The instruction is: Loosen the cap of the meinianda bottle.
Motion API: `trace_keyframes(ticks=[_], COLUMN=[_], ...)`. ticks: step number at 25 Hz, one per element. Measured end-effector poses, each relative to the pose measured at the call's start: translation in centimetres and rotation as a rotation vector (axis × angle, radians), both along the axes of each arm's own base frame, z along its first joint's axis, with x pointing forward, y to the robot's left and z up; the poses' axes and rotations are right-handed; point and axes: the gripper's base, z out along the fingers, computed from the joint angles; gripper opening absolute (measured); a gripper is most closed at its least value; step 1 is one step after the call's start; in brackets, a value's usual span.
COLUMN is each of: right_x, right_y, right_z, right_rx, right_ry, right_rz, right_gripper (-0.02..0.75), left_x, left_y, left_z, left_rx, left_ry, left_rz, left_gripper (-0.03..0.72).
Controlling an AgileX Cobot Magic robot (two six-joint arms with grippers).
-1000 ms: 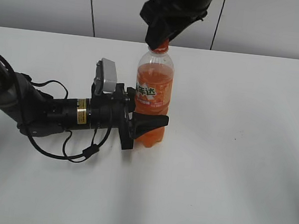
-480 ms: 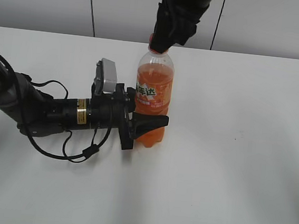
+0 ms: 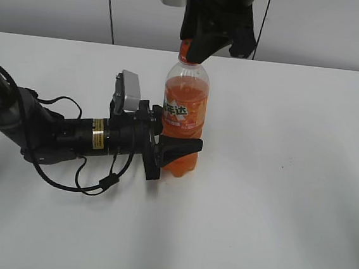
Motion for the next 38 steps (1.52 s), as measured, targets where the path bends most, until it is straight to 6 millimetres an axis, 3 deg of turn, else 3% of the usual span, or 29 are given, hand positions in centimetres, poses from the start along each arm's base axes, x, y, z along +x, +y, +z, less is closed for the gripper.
trace_keyframes(ticks=[12,21,24,28,30,35,38], right_x=[0.0,0.0,0.0,0.1,0.0,-0.8,-1.3], right_y=[0.0,0.0,0.0,0.0,0.0,-0.1,-0.3], right_z=[0.0,0.0,0.0,0.0,0.1,1.6,2.7], right_rx=[-0.047,-0.04,-0.024,-0.006,0.013,0.109,0.193], right_ry=[-0.082,-0.069,-0.044,-0.009,0.011,0.084,0.185], right_rz=[0.211,0.179,0.109,0.006,-0.039,-0.203,-0.455], right_gripper=[0.269,0.269,0.277,0.45,0.497,0.524,0.524], left_x=[0.0,0.0,0.0,0.0,0.0,0.0,0.0], left_y=[0.0,0.0,0.0,0.0,0.0,0.0,0.0], left_z=[0.0,0.0,0.0,0.0,0.0,0.0,0.0], left_rx=[0.0,0.0,0.0,0.0,0.0,0.0,0.0], left_ry=[0.0,0.0,0.0,0.001,0.001,0.001,0.001], left_rz=[0.0,0.0,0.0,0.0,0.0,0.0,0.0], left_gripper=[0.389,0.389,0.389,0.389,0.389,0.389,0.389])
